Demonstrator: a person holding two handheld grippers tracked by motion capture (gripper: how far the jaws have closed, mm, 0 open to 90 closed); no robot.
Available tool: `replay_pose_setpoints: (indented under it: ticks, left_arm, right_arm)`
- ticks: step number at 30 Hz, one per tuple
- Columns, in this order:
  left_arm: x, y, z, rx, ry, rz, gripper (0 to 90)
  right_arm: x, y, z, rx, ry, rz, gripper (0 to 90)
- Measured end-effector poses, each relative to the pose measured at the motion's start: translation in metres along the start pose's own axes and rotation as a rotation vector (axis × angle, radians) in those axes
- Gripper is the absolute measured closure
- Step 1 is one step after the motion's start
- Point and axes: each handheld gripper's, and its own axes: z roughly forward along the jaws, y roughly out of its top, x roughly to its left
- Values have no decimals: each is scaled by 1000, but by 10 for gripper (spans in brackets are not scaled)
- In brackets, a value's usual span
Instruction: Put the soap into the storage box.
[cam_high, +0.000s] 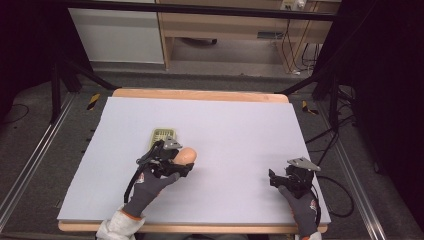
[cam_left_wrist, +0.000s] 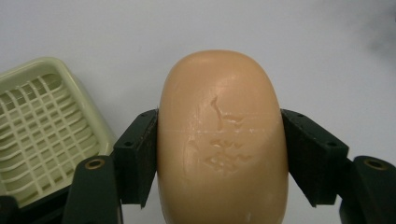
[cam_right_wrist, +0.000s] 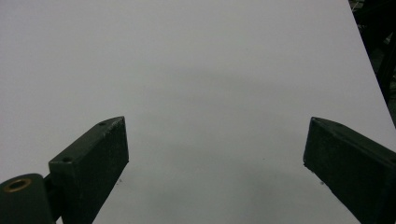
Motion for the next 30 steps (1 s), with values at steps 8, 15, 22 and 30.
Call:
replay_pose_setpoints:
  ticks: [8, 15, 22, 30]
  left_arm:
    - [11, 3, -4, -7, 29, -15, 317]
    - [18, 5, -4, -8, 48, -24, 318]
    - [26, 10, -3, -18, 59, -30, 318]
    - [37, 12, -2, -20, 78, -50, 318]
  right_arm:
    - [0, 1, 0, -4, 0, 0, 69]
    - [-1, 1, 0, -8, -5, 3, 69]
    - [-2, 2, 1, -6, -8, 3, 69]
    - [-2, 2, 1, -9, -8, 1, 68]
